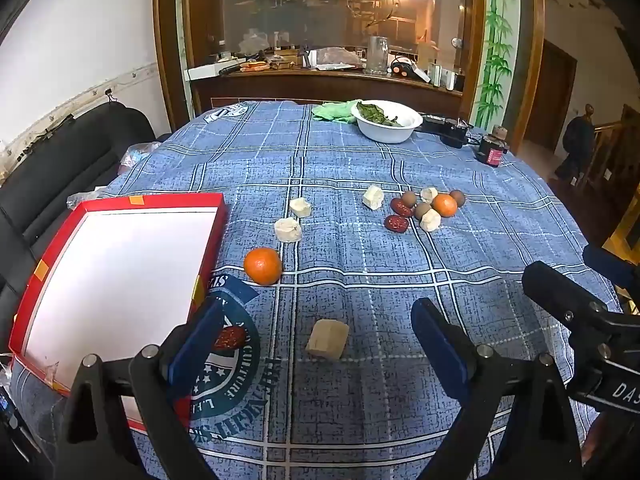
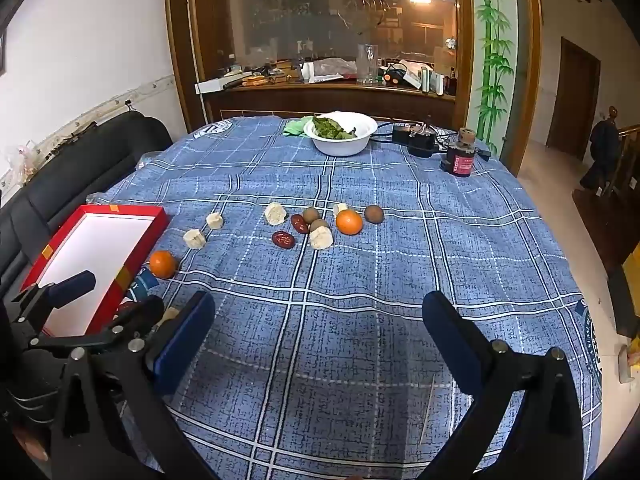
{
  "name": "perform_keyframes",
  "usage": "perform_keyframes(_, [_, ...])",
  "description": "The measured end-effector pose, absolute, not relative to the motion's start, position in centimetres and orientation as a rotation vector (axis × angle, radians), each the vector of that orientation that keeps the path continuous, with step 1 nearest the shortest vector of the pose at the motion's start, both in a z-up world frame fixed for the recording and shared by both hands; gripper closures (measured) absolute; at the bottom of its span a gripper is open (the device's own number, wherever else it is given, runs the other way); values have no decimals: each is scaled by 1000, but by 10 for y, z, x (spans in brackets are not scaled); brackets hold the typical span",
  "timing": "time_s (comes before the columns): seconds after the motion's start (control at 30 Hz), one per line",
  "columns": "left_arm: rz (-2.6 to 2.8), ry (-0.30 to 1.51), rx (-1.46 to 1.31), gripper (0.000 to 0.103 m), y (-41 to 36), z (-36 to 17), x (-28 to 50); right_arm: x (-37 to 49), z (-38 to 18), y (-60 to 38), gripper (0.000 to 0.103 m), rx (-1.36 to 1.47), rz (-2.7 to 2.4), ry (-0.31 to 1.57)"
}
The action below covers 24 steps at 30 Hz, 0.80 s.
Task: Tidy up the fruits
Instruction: 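Move the left tool toward the beige cube on the tablecloth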
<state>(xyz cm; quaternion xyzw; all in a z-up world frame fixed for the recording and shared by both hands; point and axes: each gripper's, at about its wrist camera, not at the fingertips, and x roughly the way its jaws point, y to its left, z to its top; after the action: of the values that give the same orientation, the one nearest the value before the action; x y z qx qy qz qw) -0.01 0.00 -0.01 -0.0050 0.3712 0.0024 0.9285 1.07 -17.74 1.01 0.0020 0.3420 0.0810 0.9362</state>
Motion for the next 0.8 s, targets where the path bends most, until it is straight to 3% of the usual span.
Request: perform_keyframes(0.8, [13,762,-7,8,1,-4,3,11,9,-177,0,5,170,701])
